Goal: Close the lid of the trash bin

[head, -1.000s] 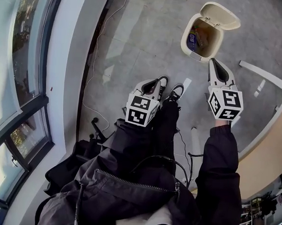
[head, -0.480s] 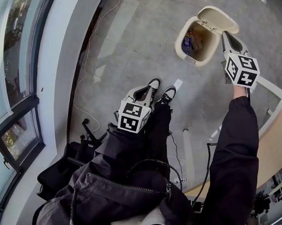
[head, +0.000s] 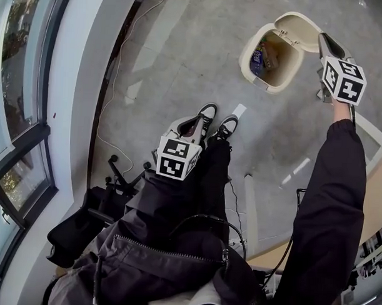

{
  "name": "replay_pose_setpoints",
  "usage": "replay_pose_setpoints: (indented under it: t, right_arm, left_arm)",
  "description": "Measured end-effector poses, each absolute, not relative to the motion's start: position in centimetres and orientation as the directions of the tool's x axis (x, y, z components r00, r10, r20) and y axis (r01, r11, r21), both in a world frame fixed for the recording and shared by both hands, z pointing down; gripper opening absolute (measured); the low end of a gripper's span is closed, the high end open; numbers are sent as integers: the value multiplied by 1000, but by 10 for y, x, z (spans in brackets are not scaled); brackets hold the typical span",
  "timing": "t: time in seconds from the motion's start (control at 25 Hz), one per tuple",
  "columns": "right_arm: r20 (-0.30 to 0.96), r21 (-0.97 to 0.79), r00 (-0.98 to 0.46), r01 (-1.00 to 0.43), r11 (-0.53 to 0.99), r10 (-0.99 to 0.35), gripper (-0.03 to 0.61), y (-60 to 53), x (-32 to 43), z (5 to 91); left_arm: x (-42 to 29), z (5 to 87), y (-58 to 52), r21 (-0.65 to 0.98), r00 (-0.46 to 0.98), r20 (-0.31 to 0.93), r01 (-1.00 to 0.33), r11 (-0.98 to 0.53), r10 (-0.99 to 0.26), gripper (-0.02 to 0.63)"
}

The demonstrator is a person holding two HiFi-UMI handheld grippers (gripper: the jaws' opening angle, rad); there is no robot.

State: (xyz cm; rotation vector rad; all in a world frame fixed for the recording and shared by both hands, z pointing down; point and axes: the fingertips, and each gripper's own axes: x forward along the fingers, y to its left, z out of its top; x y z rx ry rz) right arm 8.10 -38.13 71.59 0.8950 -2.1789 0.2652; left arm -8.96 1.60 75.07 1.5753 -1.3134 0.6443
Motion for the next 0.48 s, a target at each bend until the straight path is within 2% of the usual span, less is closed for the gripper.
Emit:
replay_pose_setpoints:
  t: [0.12,0.24,0.32,0.48]
  right_arm:
    - [737,138,-444,-639,757,-510,25,-394,83,723]
    - [784,175,-417,-562,809,-460,114,-399,82,734]
    - [821,186,-392,-504,843,-416,148,-398,81,742]
    - [877,152,-346,-459,876,-334,180,-393,81,758]
  left_arm:
    - [-94,754,16,330,277,856,-943,47,-436,-5]
    - [-94,758,14,331,277,859,-942,53,-431,-5]
    - [-94,759,14,336,282,858,-940,55,-429,-5]
    - [-92,760,15,344,290,857,-937,54,-427,-5]
